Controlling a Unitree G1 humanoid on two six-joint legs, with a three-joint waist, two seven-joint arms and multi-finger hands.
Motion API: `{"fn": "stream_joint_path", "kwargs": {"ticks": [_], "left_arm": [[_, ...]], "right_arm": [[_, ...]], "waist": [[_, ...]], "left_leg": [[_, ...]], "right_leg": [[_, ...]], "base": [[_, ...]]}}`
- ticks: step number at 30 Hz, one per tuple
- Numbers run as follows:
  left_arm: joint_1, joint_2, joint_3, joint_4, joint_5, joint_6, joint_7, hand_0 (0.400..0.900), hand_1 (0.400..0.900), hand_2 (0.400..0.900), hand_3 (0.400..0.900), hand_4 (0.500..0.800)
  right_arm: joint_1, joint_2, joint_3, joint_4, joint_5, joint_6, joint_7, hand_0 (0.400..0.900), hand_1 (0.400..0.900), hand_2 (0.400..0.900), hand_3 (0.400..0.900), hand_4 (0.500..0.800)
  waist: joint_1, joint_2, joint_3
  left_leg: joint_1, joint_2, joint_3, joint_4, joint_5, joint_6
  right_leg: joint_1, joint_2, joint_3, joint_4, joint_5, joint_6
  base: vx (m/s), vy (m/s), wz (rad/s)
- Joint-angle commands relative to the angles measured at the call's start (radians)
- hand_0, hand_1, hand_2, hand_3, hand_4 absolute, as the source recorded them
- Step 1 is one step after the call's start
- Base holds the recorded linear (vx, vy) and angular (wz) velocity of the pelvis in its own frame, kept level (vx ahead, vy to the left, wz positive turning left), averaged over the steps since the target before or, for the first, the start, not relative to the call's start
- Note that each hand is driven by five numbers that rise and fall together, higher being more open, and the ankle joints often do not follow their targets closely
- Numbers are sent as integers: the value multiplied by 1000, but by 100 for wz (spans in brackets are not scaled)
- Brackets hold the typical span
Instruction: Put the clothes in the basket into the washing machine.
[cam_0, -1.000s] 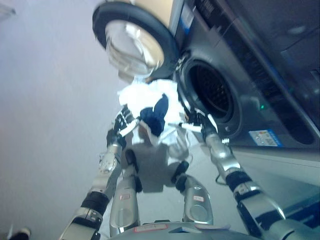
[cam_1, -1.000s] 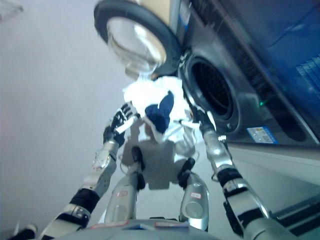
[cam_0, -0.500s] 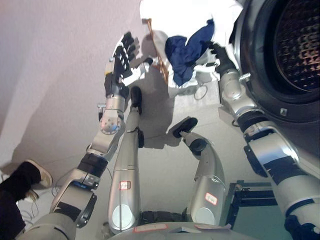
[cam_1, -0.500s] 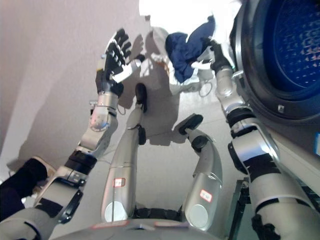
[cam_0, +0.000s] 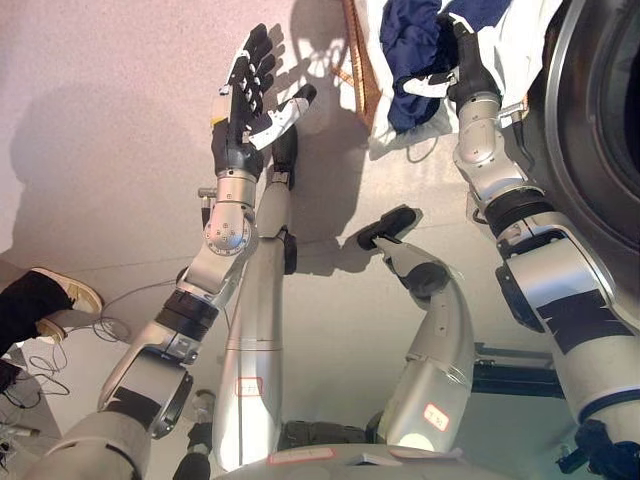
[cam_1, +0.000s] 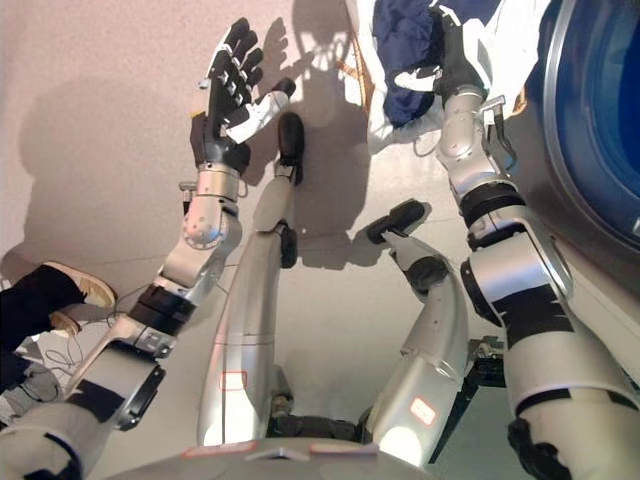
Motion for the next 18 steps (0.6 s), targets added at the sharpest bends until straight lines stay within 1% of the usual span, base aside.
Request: {"fn": "stream_joint_path", "kwargs": {"ticks": [1,6,11,15,18], "left_arm": [[-47,-20,-12,-136,36,-110,15,900,900,900,900,800],[-47,-21,-11,-134,30,-111,25,900,900,900,900,800],[-38,-15,-6,-143,31,-113,31,900,900,900,900,800],[-29,-10,-6,-149,30,-114,33,900,900,900,900,800],[-22,-1,-4,-157,39,-115,38,900,900,900,900,800]], "right_arm": [[-65,-41,35,2,-31,-41,-49,900,900,900,900,800],[-43,-10,44,31,-60,-23,-42,900,900,900,900,800],[-18,-1,33,66,-89,-9,-45,900,900,900,900,800],[-8,-18,1,74,-77,-11,-69,900,900,900,900,800],[-11,-42,-14,73,-85,-12,-105,900,900,900,900,800]], "waist": [[22,45,-24],[13,48,-24],[8,59,-24],[4,65,-25],[2,70,-25]], "left_leg": [[18,26,-6,329,-392,-36],[-6,19,-1,349,-390,-31],[-21,10,0,362,-389,-28],[-25,13,6,372,-392,-24],[-25,13,9,374,-392,-24]], "right_leg": [[-165,23,10,-98,177,176],[-196,13,28,-68,167,166],[-213,4,39,-51,165,160],[-223,-5,53,-40,163,156],[-228,-8,60,-37,160,156]], "base": [[-9,32,5],[-7,17,1],[0,0,0],[-4,8,-1],[0,0,0]]}}
